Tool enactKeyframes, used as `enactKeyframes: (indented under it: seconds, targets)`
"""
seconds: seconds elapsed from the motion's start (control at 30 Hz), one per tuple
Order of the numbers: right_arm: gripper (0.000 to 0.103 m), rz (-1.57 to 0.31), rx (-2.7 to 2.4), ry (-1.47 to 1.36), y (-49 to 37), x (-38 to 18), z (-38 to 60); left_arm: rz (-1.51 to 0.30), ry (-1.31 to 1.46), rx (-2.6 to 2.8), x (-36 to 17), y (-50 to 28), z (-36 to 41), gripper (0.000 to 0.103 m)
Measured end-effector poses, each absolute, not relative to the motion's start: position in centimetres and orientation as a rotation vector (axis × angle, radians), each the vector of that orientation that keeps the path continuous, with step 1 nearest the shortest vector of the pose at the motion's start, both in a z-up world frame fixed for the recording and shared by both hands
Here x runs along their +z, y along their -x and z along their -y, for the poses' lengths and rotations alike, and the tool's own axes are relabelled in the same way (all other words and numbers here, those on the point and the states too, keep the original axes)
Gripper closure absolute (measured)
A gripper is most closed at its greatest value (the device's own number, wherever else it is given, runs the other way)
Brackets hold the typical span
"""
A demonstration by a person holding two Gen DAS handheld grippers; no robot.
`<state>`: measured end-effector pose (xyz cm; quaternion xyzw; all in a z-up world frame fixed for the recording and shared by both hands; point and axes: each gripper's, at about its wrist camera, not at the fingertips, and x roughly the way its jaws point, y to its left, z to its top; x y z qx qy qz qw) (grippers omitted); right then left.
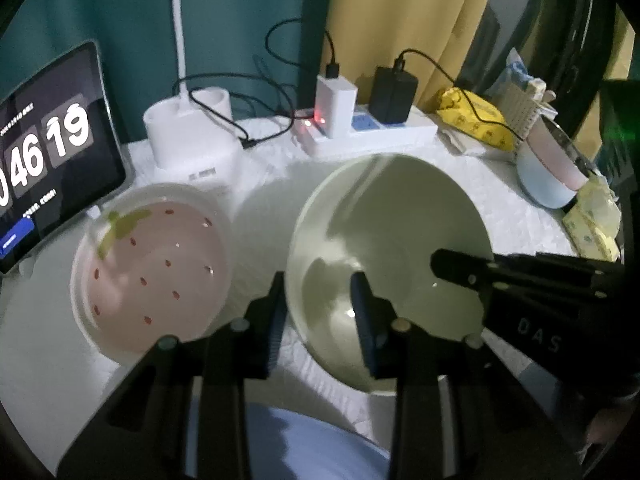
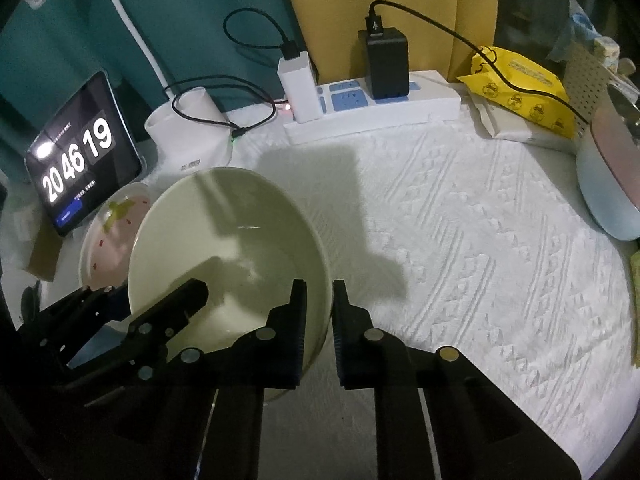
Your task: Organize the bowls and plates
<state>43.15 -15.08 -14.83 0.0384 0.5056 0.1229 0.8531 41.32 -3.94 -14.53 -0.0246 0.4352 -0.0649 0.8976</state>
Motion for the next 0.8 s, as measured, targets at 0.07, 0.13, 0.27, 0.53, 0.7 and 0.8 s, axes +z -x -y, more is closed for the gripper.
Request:
enactKeyframes:
  seconds: [0.07,0.13,0.27,0.53,0.7,0.8]
  targets:
    - [0.091,-1.051,0.262,-0.085,-42.8,-14.4,15.1,-0.893,0.052,-0.134,-14.2,-41.0,3.9,0.071]
    - [0.091,-1.032,0.261,-0.087,-42.3,-13.8,15.2,-0.882,0.053,-0.135,-13.8,-40.7,3.9,0.071]
    - [0.092,-0.989,0.261,-0.083,-41.6,-12.4,15.3,-0.852,0.056,-0.139,-12.7,-39.9,3.9,0.071]
    - [0.092,-0.926,0.268,-0.091,-40.1,-9.7,15.6,-0.795,0.045,-0.139,-10.4,-38.0,4.4,0.071]
    - [0.092,-0.891,0.264,-0.092,-38.8,-8.3,15.8,-0.768,0.046,-0.143,-9.3,-36.9,4.8,0.071]
    - [0.092,-0.875,0.263,-0.090,-38.2,-7.6,16.0,-0.757,0.046,-0.146,-8.8,-36.2,5.0,0.071]
